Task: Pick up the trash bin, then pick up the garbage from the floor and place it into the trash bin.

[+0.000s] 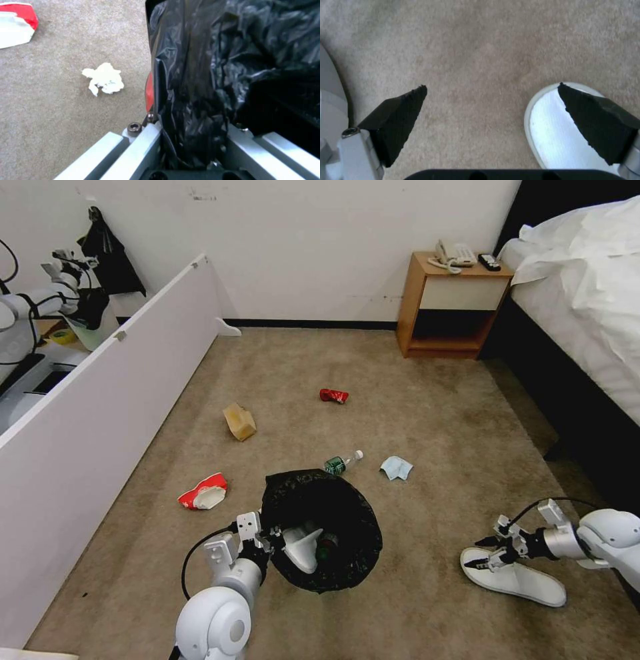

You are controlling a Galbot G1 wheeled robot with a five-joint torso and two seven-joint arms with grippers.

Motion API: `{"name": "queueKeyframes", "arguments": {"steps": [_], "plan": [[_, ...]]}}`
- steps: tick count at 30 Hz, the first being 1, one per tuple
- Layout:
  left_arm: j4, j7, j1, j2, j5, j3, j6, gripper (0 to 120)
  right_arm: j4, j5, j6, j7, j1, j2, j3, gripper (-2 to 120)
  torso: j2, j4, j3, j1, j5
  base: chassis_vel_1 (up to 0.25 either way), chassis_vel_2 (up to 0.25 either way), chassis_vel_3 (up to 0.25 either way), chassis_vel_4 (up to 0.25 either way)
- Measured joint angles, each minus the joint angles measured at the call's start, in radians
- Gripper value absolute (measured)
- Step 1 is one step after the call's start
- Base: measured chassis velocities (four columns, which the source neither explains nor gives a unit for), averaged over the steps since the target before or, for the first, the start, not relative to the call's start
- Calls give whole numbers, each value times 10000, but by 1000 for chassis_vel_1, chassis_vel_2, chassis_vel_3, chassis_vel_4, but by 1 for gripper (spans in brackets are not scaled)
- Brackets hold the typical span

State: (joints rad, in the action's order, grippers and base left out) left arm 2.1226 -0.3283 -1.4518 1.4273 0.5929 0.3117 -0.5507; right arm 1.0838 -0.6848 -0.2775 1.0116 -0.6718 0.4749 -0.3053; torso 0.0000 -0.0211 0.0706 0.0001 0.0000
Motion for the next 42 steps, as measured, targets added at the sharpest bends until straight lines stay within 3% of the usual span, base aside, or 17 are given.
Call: {"name": "queueKeyframes", "arguments": {"steps": [28, 42], "plan": [[183, 101, -128, -141, -52, 35, 140, 0, -839, 715, 85, 274, 40, -147, 115, 100, 0, -1, 0, 0, 0, 0, 0, 0, 0], [167, 102, -76, -203, 37, 101, 167, 0, -1380, 1177, 219, 398, 275, 252, -87, 100, 0, 0, 0, 1, 0, 0, 0, 0, 0]]}}
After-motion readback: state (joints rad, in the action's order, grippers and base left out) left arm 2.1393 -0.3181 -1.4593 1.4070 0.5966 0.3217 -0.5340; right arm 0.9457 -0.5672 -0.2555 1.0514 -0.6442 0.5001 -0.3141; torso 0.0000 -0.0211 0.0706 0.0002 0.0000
